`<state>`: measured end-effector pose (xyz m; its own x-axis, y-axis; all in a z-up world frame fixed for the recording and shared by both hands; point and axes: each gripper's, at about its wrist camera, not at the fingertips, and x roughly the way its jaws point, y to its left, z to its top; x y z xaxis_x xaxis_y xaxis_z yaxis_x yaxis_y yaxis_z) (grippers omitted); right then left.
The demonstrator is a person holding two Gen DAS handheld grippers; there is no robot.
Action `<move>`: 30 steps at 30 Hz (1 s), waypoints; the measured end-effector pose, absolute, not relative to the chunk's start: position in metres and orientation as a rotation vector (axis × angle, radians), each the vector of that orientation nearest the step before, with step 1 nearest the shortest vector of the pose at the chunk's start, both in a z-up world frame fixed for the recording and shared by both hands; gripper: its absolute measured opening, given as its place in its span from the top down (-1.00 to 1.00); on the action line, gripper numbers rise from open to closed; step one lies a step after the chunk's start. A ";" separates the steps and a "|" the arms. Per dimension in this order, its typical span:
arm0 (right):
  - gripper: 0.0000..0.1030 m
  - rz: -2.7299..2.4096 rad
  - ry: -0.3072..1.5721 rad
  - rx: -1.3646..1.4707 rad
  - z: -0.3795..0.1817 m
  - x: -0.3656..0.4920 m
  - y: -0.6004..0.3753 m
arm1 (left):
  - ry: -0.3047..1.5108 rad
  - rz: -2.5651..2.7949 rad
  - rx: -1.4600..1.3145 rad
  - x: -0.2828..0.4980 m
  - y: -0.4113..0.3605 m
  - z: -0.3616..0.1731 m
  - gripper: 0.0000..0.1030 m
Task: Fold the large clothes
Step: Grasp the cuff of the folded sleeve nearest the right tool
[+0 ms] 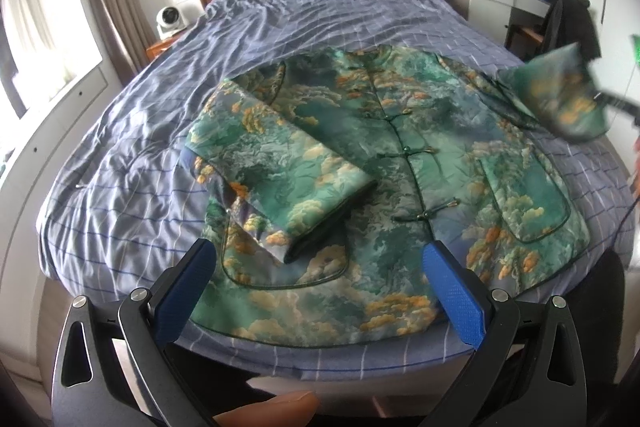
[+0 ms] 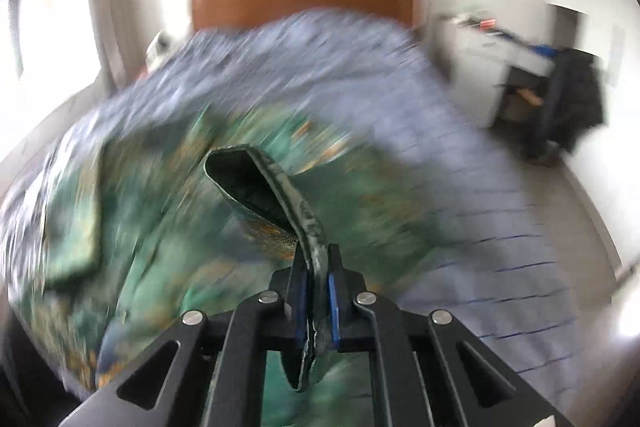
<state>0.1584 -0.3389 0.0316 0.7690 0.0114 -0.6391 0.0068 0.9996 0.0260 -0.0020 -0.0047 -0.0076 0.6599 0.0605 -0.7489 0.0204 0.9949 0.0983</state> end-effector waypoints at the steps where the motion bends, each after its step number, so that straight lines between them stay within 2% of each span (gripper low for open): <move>1: 0.85 -0.041 0.663 0.047 0.042 0.153 -0.358 | 0.846 0.021 0.102 -0.001 -0.005 -0.006 -1.00; 6: 0.85 -0.244 0.629 0.148 0.055 0.136 -0.454 | 0.842 0.016 0.101 0.001 -0.009 -0.005 -1.00; 13: 0.87 -0.409 0.656 0.385 0.012 0.117 -0.557 | 0.853 0.006 0.114 0.001 -0.014 -0.007 -1.00; 21: 0.87 -0.496 0.718 0.471 -0.054 0.107 -0.592 | 0.854 0.019 0.107 0.001 -0.009 -0.007 -1.00; 30: 0.87 -0.534 0.796 0.502 -0.096 0.114 -0.601 | 0.856 0.003 0.121 0.002 -0.013 -0.009 -1.00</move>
<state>0.1141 -0.6012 -0.0965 0.5838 -0.2545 -0.7710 0.6168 0.7565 0.2173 0.0017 -0.0131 -0.0092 0.6561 0.0516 -0.7529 0.0460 0.9931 0.1081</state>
